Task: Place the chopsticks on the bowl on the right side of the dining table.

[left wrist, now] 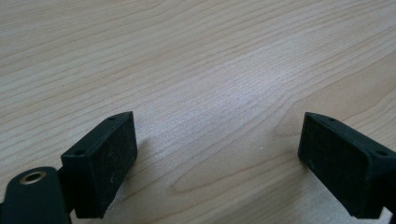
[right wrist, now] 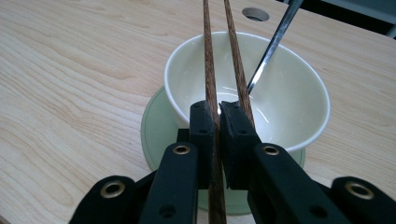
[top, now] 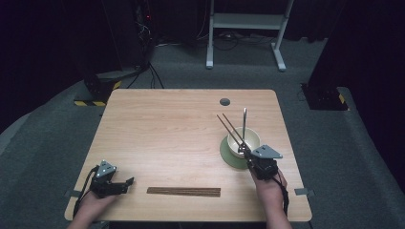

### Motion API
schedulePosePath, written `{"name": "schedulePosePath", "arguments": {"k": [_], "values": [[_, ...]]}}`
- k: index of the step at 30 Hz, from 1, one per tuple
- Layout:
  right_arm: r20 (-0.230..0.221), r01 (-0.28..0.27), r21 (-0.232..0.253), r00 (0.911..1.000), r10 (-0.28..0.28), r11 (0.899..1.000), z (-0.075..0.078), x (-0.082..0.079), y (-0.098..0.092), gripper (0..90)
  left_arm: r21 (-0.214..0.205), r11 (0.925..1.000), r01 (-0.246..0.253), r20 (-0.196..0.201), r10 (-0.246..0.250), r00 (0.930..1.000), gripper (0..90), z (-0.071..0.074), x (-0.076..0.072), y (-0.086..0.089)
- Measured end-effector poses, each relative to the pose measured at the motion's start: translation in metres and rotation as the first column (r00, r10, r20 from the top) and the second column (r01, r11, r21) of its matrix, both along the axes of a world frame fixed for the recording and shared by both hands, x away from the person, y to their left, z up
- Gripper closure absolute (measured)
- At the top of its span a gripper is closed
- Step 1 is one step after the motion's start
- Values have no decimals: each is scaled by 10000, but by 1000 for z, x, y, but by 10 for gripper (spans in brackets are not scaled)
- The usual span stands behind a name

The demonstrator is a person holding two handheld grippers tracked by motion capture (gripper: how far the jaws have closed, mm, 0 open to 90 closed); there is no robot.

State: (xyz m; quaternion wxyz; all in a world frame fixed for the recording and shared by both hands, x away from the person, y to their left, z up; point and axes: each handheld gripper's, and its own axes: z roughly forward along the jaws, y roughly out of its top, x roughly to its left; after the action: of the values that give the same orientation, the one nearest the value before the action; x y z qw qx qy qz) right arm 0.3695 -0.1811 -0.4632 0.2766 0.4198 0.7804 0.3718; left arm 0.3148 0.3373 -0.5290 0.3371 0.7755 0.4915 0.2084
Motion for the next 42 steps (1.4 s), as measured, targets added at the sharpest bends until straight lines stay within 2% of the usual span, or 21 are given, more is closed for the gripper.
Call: {"name": "schedulePosePath", "arguments": {"k": [12, 19, 25, 29, 31, 38, 42], "values": [[-89, 196, 98, 9998, -196, 9998, 0, 0, -6, 826, 4, 10000, 13, 0, -13, 10000, 117, 0, 0, 0], [-28, 147, 355, 9999, -146, 9993, 2, -1, -8, 744, 2, 10000, 18, 0, -18, 10000, 117, 0, 0, 0], [193, 389, 812, 9990, -406, 9959, 7, -10, -17, 614, 21, 10000, -25, 11, 25, 10000, 118, 0, -1, 0], [-28, 396, 986, 9992, -395, 9943, 1, -19, -25, 601, 0, 10000, 44, 0, -44, 10000, 117, 0, 0, 0], [-80, 430, 887, 9991, -425, 9951, -2, -20, -25, 597, -2, 10000, 64, 2, -64, 10000, 116, 0, 1, 0], [-80, 611, 684, 9981, -607, 9958, -5, -23, -24, 612, 19, 9999, 119, -1, -119, 9999, 115, 0, 1, 0], [-154, 613, 788, 9981, -602, 9950, -9, -21, -24, 651, 21, 9999, 118, -7, -117, 9999, 115, 0, 1, 0]]}}
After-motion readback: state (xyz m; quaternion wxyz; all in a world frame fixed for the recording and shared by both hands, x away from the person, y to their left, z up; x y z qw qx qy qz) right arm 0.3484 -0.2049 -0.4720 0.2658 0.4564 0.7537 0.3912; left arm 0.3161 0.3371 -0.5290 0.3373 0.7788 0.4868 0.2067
